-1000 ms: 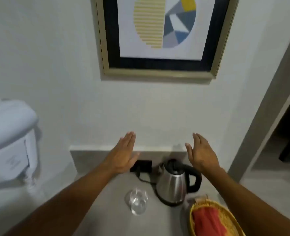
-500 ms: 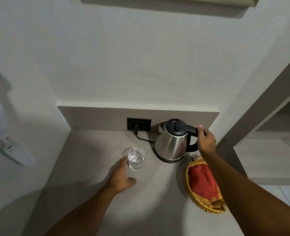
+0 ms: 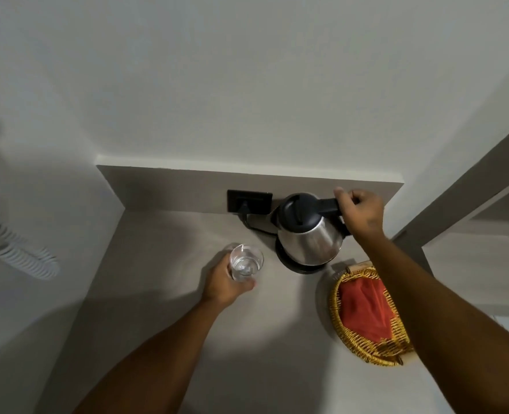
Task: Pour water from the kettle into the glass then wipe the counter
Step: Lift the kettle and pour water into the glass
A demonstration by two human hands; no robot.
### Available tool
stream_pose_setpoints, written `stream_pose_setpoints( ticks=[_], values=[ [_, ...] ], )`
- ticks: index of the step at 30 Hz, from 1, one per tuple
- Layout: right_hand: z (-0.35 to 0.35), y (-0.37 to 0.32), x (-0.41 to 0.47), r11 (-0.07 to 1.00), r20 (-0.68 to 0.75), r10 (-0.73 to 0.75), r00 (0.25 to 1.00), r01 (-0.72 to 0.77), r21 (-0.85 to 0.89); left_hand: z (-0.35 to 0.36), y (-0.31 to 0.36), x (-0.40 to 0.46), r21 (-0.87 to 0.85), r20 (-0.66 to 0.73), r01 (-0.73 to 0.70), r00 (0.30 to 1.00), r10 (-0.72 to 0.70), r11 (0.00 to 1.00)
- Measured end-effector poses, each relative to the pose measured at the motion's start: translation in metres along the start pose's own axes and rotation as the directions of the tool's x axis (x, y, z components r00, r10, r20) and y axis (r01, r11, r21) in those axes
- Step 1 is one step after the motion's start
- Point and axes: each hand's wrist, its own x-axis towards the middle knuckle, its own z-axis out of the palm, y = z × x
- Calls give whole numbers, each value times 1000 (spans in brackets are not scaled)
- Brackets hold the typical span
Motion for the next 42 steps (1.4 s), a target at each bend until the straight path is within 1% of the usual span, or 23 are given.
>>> stream_pose_setpoints(
  ticks=[2, 4, 6, 8, 11, 13, 18, 22, 26, 32, 37, 42],
  values=[
    [2, -21, 1, 976, 74, -189, 979, 196, -100, 0, 0, -1, -3, -2, 2, 1000, -2, 1000],
    [8, -40, -1, 915, 181, -314, 932, 347, -203, 1, -2, -1, -4, -2, -2, 1000, 2, 1000],
    [16, -56, -5, 823, 282, -390, 877, 469, -321, 0, -3, -1, 1, -7, -12, 1000, 12, 1000],
    [25, -71, -12, 710, 344, -466, 816, 576, -404, -1, -3, -1, 10, -7, -30, 1000, 30, 999],
    [35, -88, -24, 551, 395, -588, 706, 707, -443, -1, -3, -2, 7, -8, -41, 999, 41, 999],
    [42, -94, -30, 473, 432, -629, 647, 759, -448, -1, -2, -4, 5, -13, -43, 999, 43, 999],
    [57, -108, -43, 328, 514, -672, 533, 837, -439, -3, 3, -6, 7, -4, -32, 999, 32, 999],
    [63, -121, -48, 229, 541, -710, 451, 874, -428, -4, 4, -8, 33, 2, -37, 999, 37, 999],
    [66, -130, -53, 133, 586, -715, 382, 897, -422, -5, 3, -8, 72, 5, -48, 999, 48, 996],
    [64, -138, -58, 102, 612, -710, 348, 911, -400, -6, 3, -8, 89, 28, -42, 999, 40, 995],
    [60, -145, -60, 65, 618, -718, 319, 916, -396, -7, 1, -9, 85, 20, -30, 999, 29, 996],
    [54, -151, -60, 54, 608, -729, 314, 912, -406, -8, 0, -9, 88, 16, -32, 999, 30, 996]
  ],
)
